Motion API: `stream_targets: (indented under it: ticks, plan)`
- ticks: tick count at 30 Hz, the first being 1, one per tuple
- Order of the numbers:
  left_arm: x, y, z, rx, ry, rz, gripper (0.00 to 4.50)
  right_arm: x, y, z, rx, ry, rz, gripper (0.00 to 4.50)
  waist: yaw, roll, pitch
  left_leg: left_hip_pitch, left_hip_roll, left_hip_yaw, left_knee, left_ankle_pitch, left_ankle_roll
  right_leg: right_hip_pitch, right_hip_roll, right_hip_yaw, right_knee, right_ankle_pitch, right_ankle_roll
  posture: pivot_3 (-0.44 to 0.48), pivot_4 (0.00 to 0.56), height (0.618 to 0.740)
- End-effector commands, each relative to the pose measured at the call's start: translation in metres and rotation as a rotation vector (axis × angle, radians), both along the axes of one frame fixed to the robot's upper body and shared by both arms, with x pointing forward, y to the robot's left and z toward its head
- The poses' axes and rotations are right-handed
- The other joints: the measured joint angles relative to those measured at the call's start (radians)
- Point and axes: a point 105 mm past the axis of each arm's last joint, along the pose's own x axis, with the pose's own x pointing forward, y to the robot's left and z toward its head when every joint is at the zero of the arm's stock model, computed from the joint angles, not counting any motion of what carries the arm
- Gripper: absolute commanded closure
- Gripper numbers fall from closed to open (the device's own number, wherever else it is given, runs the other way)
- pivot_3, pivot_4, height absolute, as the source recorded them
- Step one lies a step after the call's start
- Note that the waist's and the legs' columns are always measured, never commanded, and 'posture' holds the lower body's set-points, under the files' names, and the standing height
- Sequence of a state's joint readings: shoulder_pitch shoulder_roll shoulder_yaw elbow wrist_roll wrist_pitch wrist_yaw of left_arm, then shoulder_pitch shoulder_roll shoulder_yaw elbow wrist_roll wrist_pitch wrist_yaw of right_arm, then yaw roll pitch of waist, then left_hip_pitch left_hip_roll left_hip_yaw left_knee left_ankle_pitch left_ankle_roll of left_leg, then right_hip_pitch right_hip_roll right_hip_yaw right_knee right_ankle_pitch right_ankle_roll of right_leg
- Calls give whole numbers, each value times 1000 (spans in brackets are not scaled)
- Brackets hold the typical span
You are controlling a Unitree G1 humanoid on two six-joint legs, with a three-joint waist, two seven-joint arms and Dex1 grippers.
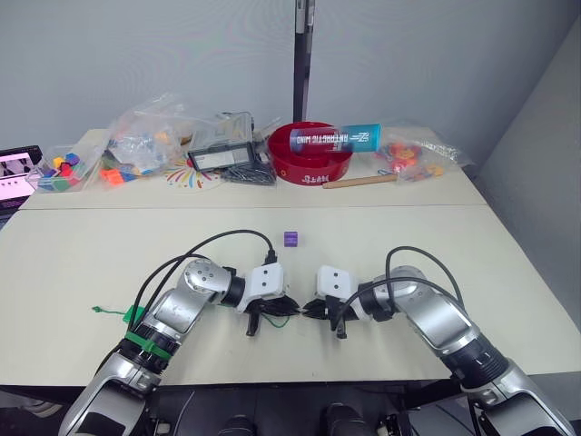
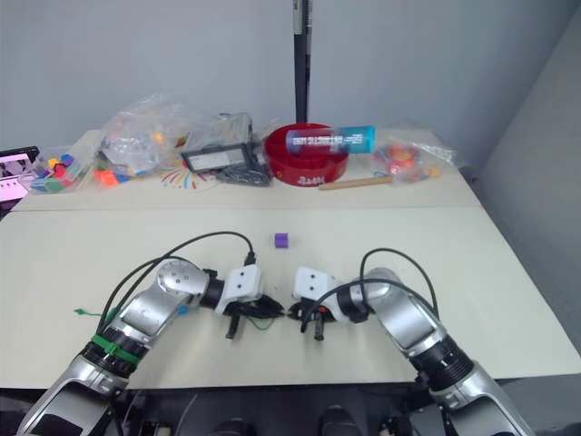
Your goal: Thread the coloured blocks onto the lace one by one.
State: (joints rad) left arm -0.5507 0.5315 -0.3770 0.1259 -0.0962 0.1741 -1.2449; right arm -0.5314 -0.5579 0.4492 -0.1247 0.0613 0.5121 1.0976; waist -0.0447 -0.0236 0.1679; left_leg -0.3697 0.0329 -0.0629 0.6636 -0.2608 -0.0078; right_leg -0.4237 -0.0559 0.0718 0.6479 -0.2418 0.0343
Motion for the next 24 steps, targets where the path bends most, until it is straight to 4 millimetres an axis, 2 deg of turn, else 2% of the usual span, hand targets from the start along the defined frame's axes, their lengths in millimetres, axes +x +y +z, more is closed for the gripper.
stream_targets:
  ticks: [1,10,12,13,17,23,24]
  plan:
    - [2,-4,11,-19,-51,-10,4484,-2,5,10,24,-22,28,4500,0,0,0,0,0,0,0,0,0,0,0,0,0,0,0,0,150,731]
    - [3,-4,11,-23,-52,-6,4484,-2,6,14,47,-31,20,4500,0,0,0,0,0,0,0,0,0,0,0,0,0,0,0,0,150,731]
    - [4,-2,11,-24,-52,-1,4500,-3,4,17,63,-20,16,3764,0,0,0,0,0,0,0,0,0,0,0,0,0,0,0,0,150,731]
    - [5,1,11,-21,-50,9,4500,-3,0,19,68,-17,2,3536,0,0,0,0,0,0,0,0,0,0,0,0,0,0,0,0,150,731]
    - [7,14,12,-31,-38,54,4500,-2,-21,24,83,-13,-63,2086,3,0,0,0,0,0,0,0,0,0,0,0,0,0,0,0,150,731]
    - [3,29,15,-95,12,108,4500,4,-34,29,150,-9,-156,15,-2,0,0,0,0,0,0,0,0,0,0,0,0,0,0,0,150,731]
    - [2,34,14,-96,18,115,4500,9,-35,29,173,-19,-189,15,-1,0,0,0,0,0,0,0,0,0,0,0,0,0,0,0,150,731]
